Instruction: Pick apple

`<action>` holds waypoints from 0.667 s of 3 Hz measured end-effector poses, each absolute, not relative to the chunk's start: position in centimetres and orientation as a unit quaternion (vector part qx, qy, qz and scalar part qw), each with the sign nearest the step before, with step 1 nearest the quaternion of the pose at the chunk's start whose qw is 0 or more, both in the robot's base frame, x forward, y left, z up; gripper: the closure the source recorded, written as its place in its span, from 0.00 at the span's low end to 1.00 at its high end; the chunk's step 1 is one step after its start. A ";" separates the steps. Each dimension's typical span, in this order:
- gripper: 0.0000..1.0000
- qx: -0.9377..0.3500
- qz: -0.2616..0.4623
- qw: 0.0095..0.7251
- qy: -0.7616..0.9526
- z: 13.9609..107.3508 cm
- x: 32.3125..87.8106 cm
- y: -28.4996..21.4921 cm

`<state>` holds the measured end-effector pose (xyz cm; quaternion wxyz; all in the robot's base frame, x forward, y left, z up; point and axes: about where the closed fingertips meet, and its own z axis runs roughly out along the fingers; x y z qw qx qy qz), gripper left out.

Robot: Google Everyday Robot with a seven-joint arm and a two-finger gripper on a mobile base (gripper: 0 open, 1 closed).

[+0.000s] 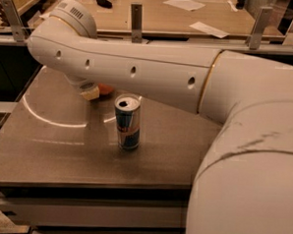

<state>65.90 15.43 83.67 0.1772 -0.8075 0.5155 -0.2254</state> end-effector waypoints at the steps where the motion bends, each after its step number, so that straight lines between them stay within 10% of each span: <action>1: 1.00 -0.788 -0.204 0.164 0.557 83.4 68.0 12.7; 2: 0.81 -0.768 -0.179 0.139 0.599 82.7 69.5 9.2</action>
Offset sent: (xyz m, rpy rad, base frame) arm 0.0964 -0.1423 0.0324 0.3207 0.4121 -0.5384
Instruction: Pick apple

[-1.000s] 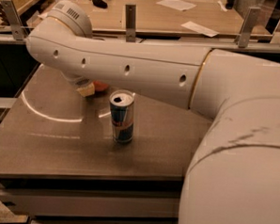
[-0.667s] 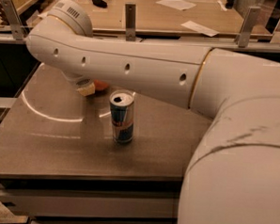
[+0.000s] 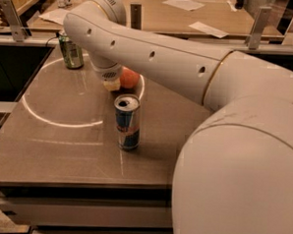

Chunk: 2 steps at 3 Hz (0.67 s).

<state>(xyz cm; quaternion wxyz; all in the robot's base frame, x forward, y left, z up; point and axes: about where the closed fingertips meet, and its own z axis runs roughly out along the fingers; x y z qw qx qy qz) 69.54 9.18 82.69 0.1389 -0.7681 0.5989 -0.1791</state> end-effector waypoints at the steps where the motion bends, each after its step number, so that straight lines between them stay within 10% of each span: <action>1: 0.57 -0.768 -0.179 0.139 0.599 82.8 69.5 9.2; 2: 0.35 -0.737 -0.136 0.153 0.644 84.1 69.8 6.7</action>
Offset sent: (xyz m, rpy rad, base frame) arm 0.0333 -0.1492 0.1112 0.6397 0.3229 -0.5813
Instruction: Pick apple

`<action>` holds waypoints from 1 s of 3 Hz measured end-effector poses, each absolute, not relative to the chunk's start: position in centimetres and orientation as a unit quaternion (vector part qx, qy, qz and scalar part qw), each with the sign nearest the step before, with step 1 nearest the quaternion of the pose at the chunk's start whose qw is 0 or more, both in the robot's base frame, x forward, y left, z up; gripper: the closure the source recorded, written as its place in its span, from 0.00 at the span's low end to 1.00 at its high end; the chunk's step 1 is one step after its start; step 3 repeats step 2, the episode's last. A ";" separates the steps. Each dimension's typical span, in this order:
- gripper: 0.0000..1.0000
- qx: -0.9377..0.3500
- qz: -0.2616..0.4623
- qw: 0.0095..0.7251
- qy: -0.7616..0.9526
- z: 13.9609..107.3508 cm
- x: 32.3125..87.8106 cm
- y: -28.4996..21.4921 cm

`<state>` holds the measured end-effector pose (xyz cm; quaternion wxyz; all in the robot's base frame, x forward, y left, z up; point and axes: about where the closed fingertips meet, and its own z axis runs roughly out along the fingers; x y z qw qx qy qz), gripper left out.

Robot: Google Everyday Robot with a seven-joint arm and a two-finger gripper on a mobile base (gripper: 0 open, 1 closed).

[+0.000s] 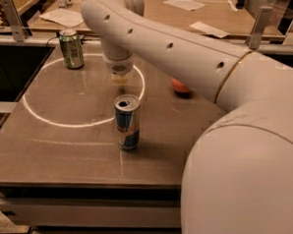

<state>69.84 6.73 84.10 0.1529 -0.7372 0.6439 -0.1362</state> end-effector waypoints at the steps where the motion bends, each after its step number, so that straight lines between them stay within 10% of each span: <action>1: 0.12 -0.657 -0.067 0.191 0.726 88.3 70.6 0.3; 3: 0.00 -0.601 -0.005 0.228 0.766 93.1 70.5 -3.2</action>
Offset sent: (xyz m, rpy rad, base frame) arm 0.0175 -0.1476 0.1913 0.6096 0.1001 -0.4306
